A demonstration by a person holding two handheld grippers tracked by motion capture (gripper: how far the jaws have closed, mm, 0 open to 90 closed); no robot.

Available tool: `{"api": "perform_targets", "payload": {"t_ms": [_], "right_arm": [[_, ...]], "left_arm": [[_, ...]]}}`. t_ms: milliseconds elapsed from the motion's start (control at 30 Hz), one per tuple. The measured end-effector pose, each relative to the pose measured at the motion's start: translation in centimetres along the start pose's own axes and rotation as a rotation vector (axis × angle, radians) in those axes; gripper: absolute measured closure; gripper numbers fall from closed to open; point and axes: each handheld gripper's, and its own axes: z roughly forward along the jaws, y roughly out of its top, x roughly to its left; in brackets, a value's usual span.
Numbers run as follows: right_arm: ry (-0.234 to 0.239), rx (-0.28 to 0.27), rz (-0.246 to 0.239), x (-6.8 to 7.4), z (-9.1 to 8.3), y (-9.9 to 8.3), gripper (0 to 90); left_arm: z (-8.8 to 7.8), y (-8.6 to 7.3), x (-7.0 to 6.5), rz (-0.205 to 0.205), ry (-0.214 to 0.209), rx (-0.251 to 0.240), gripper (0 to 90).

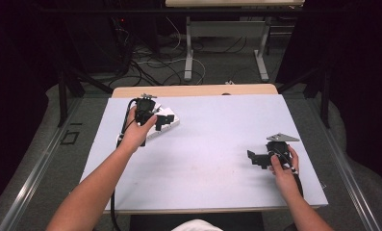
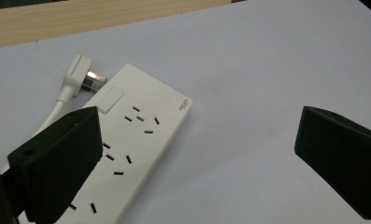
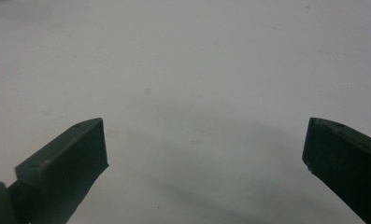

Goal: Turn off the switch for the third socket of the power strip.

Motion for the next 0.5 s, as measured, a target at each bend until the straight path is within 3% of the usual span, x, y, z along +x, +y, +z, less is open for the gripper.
{"api": "perform_targets", "payload": {"t_ms": [500], "right_arm": [[-0.001, -0.001, 0.003, 0.1, 0.0, 0.0, 0.0]], "left_arm": [[-1.9, -1.6, -0.2, 0.009, -0.006, -0.027, 1.4]]}}
